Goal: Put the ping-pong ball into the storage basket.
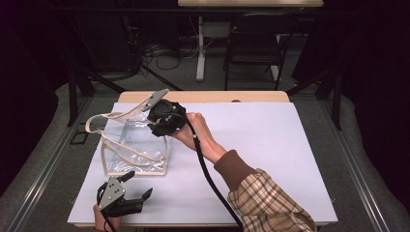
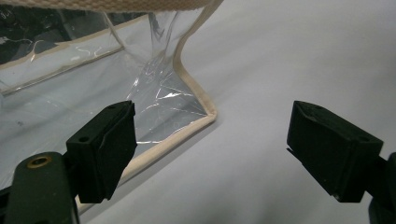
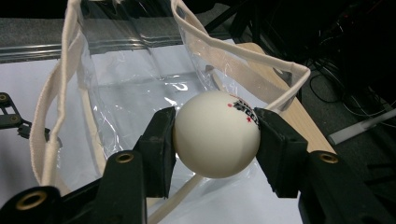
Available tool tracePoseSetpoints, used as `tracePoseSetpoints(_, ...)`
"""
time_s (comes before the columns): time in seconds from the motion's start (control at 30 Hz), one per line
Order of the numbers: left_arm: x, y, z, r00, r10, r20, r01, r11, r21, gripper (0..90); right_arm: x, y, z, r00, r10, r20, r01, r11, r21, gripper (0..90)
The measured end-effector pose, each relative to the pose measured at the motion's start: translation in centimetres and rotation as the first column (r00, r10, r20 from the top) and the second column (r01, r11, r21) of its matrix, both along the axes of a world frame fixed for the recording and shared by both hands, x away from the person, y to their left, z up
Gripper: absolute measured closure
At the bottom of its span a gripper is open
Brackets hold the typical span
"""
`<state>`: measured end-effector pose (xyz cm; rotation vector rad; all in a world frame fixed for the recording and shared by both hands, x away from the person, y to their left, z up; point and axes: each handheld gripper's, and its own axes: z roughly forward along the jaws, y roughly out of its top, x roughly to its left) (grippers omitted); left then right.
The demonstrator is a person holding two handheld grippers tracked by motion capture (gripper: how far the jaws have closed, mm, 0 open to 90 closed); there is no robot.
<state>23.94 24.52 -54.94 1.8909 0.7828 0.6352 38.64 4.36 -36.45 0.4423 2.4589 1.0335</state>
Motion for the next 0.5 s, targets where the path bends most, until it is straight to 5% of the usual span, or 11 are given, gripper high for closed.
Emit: tracePoseSetpoints(0.5,-0.03,0.0,0.03,1.0,0.0,0.001,0.0,1.0,0.001,16.0,0.01,0.85,-0.65,0.9999,0.007,-0.013,-0.007,1.0,0.003,50.9)
